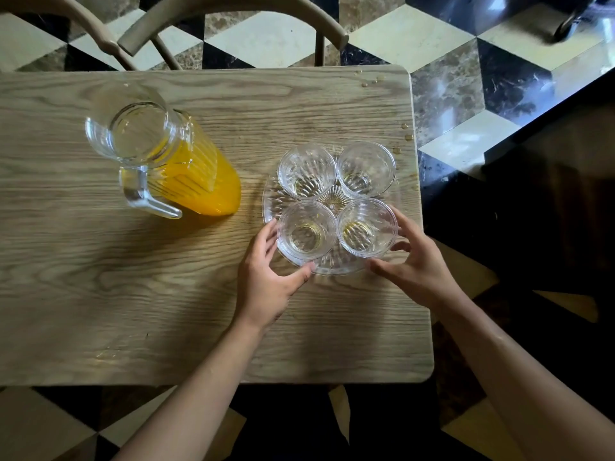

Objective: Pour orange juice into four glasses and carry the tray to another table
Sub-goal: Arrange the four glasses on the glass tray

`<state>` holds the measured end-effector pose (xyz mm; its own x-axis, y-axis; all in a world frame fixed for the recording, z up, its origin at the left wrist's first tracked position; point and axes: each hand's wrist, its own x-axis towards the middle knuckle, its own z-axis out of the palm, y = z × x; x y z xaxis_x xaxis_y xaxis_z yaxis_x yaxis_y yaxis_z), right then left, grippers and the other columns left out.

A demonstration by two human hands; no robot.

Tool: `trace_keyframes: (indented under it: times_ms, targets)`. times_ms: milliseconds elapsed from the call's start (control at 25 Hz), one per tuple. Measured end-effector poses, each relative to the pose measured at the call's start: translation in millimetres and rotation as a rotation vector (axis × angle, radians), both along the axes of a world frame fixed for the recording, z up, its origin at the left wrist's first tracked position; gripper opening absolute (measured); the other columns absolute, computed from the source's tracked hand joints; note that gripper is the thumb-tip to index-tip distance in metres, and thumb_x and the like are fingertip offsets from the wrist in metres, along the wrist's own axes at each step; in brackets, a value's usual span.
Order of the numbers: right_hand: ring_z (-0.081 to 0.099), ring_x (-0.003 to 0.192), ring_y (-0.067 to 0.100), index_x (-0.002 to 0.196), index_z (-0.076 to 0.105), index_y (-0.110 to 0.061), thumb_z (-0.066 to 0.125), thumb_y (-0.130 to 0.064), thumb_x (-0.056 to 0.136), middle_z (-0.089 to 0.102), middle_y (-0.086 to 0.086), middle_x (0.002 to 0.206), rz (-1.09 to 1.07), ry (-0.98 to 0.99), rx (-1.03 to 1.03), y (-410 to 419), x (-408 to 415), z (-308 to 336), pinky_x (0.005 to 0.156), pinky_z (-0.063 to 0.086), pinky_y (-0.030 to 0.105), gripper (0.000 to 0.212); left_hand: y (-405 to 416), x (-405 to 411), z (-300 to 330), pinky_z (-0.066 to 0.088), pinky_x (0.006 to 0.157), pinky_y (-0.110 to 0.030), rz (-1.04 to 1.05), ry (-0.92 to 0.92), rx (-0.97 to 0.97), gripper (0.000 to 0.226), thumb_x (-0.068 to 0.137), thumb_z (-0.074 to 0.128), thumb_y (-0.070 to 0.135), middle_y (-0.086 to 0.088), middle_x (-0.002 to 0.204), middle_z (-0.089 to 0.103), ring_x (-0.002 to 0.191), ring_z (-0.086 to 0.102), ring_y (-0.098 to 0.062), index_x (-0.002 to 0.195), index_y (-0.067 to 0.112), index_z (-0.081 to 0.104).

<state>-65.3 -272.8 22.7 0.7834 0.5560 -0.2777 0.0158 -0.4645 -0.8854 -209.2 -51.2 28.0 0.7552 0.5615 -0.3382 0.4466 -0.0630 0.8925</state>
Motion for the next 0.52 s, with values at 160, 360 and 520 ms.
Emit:
trace_keyframes:
  times_ms: [160,360,520]
  targets:
    - [0.046,0.140,0.006,0.161,0.026,-0.017,0.085,-0.047,0.069,0.038,-0.005,0.160,0.001,0.054,-0.013,-12,-6,22,0.110,0.045,0.029,0.113,-3,-10,14,0.039,0.123,-0.032,0.026,0.019,0.040,0.099,0.070,0.097,0.009,-0.003,0.149,0.055,0.138,0.054,-0.013,0.154,0.010,0.044]
    - [0.039,0.146,0.008,0.162,0.024,-0.013,0.087,-0.038,0.071,0.034,-0.001,0.164,0.059,0.136,-0.043,-26,-17,43,0.119,0.037,0.036,0.113,-21,-26,33,0.036,0.117,-0.028,0.039,0.084,0.082,0.096,0.073,0.096,0.017,-0.006,0.150,0.055,0.139,0.051,-0.014,0.154,0.013,0.044]
    - [0.036,0.148,0.012,0.162,0.024,-0.013,0.079,-0.074,0.058,0.033,0.003,0.165,0.128,0.148,-0.107,-34,-29,56,0.121,0.035,0.039,0.132,-37,-39,49,0.033,0.115,-0.027,0.042,0.129,0.084,0.105,0.068,0.086,0.052,-0.006,0.157,0.052,0.143,0.046,-0.014,0.156,0.015,0.042]
